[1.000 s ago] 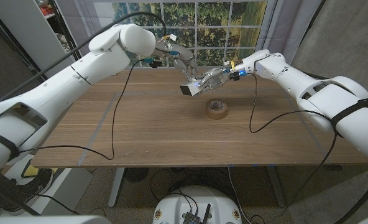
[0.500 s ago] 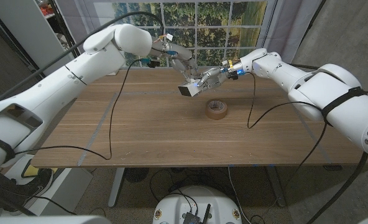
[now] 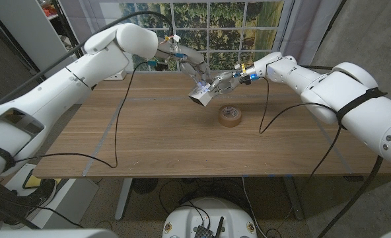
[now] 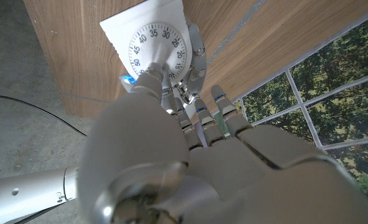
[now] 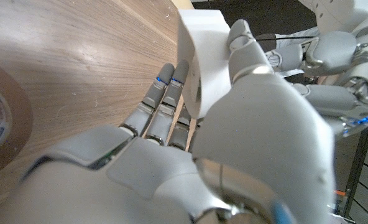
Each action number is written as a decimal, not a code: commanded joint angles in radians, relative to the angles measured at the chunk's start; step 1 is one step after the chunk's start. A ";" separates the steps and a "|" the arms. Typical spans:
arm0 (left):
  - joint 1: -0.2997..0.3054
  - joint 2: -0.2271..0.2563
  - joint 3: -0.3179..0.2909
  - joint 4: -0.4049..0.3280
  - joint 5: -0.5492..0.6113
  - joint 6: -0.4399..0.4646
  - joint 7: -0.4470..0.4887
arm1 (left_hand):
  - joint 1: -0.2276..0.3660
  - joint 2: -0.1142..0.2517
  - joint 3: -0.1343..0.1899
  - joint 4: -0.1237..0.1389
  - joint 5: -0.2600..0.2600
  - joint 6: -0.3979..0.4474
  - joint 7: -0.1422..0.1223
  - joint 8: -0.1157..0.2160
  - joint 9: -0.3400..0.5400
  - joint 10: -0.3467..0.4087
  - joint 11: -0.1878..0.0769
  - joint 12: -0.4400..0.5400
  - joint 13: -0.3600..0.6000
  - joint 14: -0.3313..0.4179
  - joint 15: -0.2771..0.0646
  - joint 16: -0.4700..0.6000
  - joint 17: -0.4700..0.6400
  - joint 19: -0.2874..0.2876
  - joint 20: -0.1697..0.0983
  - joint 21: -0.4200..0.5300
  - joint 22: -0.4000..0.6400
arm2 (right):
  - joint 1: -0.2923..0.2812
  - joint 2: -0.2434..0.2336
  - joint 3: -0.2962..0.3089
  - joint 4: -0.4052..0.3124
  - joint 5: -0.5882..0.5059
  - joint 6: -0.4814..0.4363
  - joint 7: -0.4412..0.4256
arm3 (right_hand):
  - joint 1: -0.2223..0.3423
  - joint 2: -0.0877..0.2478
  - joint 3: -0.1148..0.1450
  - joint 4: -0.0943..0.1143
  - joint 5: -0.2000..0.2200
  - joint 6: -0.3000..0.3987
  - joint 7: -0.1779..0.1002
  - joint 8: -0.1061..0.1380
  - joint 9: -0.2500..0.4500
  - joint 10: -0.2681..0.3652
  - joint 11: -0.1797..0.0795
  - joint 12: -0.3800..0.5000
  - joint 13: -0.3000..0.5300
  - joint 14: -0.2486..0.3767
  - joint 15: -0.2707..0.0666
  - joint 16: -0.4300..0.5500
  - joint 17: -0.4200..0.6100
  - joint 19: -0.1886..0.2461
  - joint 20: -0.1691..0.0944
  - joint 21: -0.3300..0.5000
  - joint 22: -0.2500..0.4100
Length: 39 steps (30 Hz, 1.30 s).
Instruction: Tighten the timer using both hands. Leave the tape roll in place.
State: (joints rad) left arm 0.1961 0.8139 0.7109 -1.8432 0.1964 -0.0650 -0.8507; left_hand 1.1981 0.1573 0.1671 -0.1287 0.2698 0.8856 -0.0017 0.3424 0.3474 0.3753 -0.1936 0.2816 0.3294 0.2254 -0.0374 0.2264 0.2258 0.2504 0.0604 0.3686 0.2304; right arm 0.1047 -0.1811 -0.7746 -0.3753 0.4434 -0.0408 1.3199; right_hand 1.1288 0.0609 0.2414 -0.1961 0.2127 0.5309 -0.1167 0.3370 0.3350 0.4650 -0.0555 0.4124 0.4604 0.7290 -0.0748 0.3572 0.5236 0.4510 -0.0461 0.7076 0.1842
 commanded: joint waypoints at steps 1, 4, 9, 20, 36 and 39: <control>-0.030 -0.008 0.011 0.055 0.001 -0.088 -0.033 | 0.003 -0.008 0.000 -0.005 0.001 0.158 -0.151 -0.008 0.006 0.008 0.000 0.010 0.002 0.008 -0.072 0.008 0.005 0.010 -0.006 0.008 0.004 | -0.012 0.001 0.008 -0.018 -0.022 -0.041 -0.042 | 0.037 0.090 0.043 0.038 0.004 0.078 -0.080 -0.003 0.024 0.085 -0.078 0.021 0.154 -0.007 -0.162 -0.004 0.006 -0.007 -0.135 -0.002 0.002; -0.003 0.004 0.000 0.023 0.071 -0.069 0.031 | 0.002 0.002 0.001 0.005 -0.001 0.119 -0.141 -0.019 0.013 -0.004 0.017 0.005 0.003 0.005 -0.070 0.010 0.012 0.009 -0.006 0.015 0.008 | -0.018 0.000 0.015 -0.017 -0.017 -0.043 -0.052 | 0.038 0.093 0.044 0.040 0.004 0.075 -0.079 -0.006 0.024 0.084 -0.076 0.019 0.156 -0.009 -0.162 -0.005 0.008 -0.010 -0.136 -0.001 0.002; 0.051 0.021 -0.042 -0.003 0.083 -0.062 0.113 | -0.008 0.012 0.001 0.022 -0.005 0.053 -0.178 -0.048 0.013 -0.004 0.026 0.004 0.005 0.011 -0.069 0.014 0.019 0.007 -0.006 0.026 0.014 | -0.023 0.001 0.033 0.008 -0.004 -0.041 -0.067 | 0.036 0.095 0.044 0.045 0.004 0.075 -0.077 -0.008 0.025 0.090 -0.071 0.018 0.159 -0.009 -0.161 -0.004 0.011 -0.010 -0.134 0.002 0.002; 0.183 0.057 -0.134 -0.075 0.075 0.033 0.288 | -0.122 -0.032 -0.061 0.095 -0.028 -0.101 -0.136 -0.121 0.005 -0.042 0.081 -0.002 0.023 -0.003 -0.054 0.005 0.025 -0.014 -0.004 0.045 0.020 | -0.033 -0.007 0.076 0.024 0.028 -0.044 -0.066 | 0.029 0.094 0.044 0.051 0.004 0.077 -0.074 -0.012 0.026 0.095 -0.069 0.013 0.164 -0.009 -0.160 -0.007 0.012 -0.010 -0.131 0.007 0.001; 0.132 0.043 -0.071 -0.055 0.121 0.103 0.219 | -0.122 -0.042 -0.073 0.090 -0.025 -0.081 -0.122 -0.111 0.010 -0.079 0.092 -0.013 0.031 -0.033 -0.034 -0.009 0.021 -0.035 0.011 0.042 0.016 | -0.049 0.007 0.143 0.027 0.080 -0.121 -0.057 | 0.021 0.093 0.044 0.054 0.004 0.087 -0.067 -0.013 0.030 0.109 -0.062 0.007 0.163 0.000 -0.160 -0.007 0.011 -0.001 -0.128 0.015 0.000; 0.116 0.032 -0.059 -0.033 0.125 0.078 0.216 | -0.111 -0.036 -0.069 0.084 -0.023 -0.081 -0.126 -0.111 0.012 -0.083 0.092 -0.014 0.032 -0.034 -0.032 -0.009 0.021 -0.037 0.013 0.042 0.016 | -0.052 0.012 0.154 0.027 0.088 -0.140 -0.048 | 0.020 0.093 0.044 0.054 0.004 0.090 -0.063 -0.012 0.030 0.110 -0.060 0.006 0.164 0.002 -0.161 -0.008 0.010 0.000 -0.127 0.017 0.000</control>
State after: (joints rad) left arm 0.3505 0.8671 0.6111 -1.9127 0.2968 0.0175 -0.6189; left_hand 1.0766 0.1132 0.0923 -0.0375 0.2435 0.8007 -0.1237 0.2245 0.3554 0.2978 -0.1002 0.2698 0.3569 0.1927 -0.0407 0.2180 0.2460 0.2182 0.0716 0.4069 0.2460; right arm 0.0636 -0.1816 -0.6629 -0.3510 0.4903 -0.1122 1.2544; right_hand 1.1287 0.0609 0.2381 -0.1928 0.2127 0.5282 -0.1195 0.3176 0.3412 0.4649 -0.0555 0.4123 0.4603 0.7254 -0.0714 0.3494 0.5308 0.4446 -0.0430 0.7146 0.1812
